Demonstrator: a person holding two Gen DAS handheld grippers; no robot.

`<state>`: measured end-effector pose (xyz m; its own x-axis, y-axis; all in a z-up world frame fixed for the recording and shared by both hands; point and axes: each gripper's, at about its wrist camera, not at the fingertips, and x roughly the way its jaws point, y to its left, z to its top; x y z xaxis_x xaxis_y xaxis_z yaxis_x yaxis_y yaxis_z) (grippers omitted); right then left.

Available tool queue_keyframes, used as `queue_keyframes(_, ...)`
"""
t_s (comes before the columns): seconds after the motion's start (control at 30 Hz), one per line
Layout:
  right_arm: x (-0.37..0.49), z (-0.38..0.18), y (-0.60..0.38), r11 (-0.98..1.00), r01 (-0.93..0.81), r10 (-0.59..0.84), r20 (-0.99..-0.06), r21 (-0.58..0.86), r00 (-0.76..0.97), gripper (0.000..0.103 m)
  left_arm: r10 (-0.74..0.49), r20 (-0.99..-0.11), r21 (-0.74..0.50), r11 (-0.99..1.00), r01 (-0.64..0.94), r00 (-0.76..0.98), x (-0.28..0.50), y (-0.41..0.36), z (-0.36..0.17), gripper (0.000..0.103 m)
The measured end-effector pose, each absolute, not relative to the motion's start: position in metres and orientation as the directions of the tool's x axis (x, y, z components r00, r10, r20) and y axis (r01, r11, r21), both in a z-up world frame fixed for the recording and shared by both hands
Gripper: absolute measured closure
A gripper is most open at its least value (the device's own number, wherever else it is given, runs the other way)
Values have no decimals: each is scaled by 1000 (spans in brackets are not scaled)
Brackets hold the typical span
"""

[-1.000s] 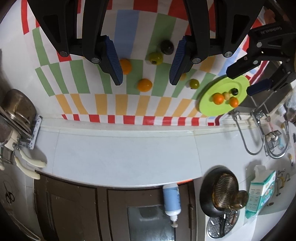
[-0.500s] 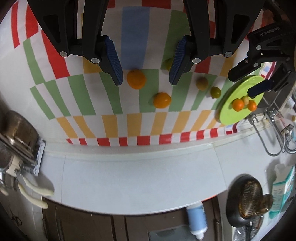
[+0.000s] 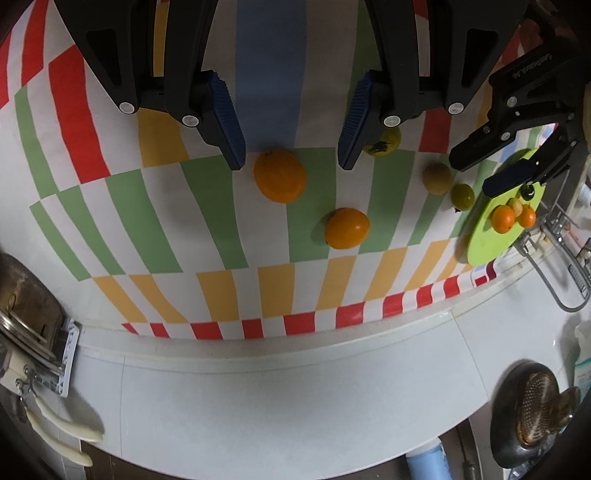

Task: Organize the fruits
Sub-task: 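Grasp a brown round fruit with the left gripper while the right gripper grasps a large orange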

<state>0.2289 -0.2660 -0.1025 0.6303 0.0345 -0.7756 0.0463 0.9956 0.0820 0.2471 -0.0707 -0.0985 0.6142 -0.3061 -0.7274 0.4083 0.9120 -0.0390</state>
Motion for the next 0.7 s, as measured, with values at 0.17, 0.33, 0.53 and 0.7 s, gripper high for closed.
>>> queue_keyframes(0.17,234,-106,-267,995,56,32,-784,85,619,50,-313,-743,-51,908,416,592,257,-74,-106,52)
queue_keyframes(0.33,240,-108,-267,997,47,25,-784,69,620,54,-323,-755,-69,904,421,570,263,-76,-111,60)
queue_keyframes(0.53,245,-111,-270,997,51,14,-789,58,615,61,-325,-766,-74,901,427,555,266,-78,-115,70)
queue_keyframes(0.7,248,-112,-269,998,42,13,-789,49,614,69,-329,-770,-82,901,427,546,268,-79,-117,77)
